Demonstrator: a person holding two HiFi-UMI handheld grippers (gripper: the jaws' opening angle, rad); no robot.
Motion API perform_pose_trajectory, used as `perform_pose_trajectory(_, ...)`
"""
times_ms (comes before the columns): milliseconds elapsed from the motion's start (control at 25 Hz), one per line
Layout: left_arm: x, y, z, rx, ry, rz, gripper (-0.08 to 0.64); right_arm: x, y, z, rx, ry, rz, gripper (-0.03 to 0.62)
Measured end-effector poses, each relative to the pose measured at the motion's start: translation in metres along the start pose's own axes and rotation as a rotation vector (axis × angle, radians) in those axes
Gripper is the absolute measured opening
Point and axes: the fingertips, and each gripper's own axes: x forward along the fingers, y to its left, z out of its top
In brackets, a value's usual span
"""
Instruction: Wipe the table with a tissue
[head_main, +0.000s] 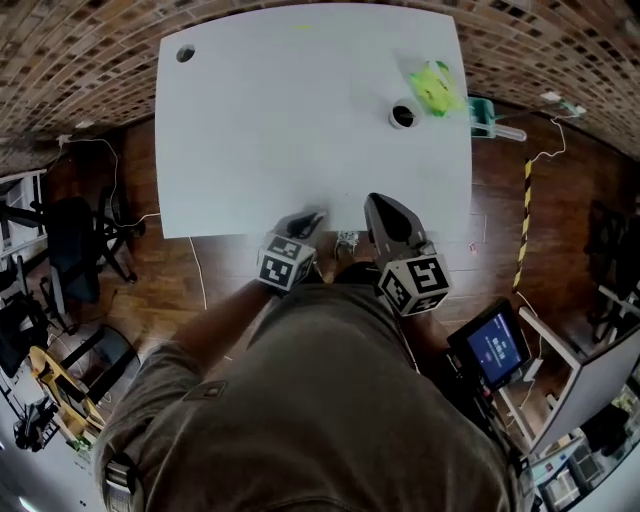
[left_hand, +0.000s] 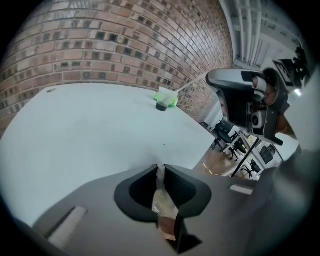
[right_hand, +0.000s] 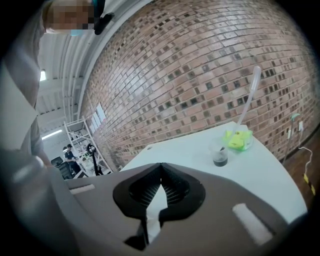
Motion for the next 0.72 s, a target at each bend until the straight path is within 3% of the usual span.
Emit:
perform_pose_trajectory(240, -0.055, 0.011, 0.01, -0.028, -0.173, 0.02, 0.038, -0.004, 0.049, -0.004, -0.034, -0.022, 0.042, 0.012)
perform_pose_trajectory(440, -0.111, 0.027, 0.025, -0.098, -0.357, 0.046, 0.038, -0.009, 0.091, -0.007, -0.062, -0.043, 0.068, 0.012)
perform_pose_trajectory(600, -0.161, 0.031, 0.043, -0.107, -0.518, 0.062, 0.038, -0.017, 0.119, -0.01, -0.084, -0.063, 0.07, 0.012)
perform_pose_trajectory(720, -0.191, 0.033, 0.045, -0.119, -0.582, 0.067, 0.038, -0.024, 0.137, -0.018, -0.092, -0.071, 0.064, 0.012)
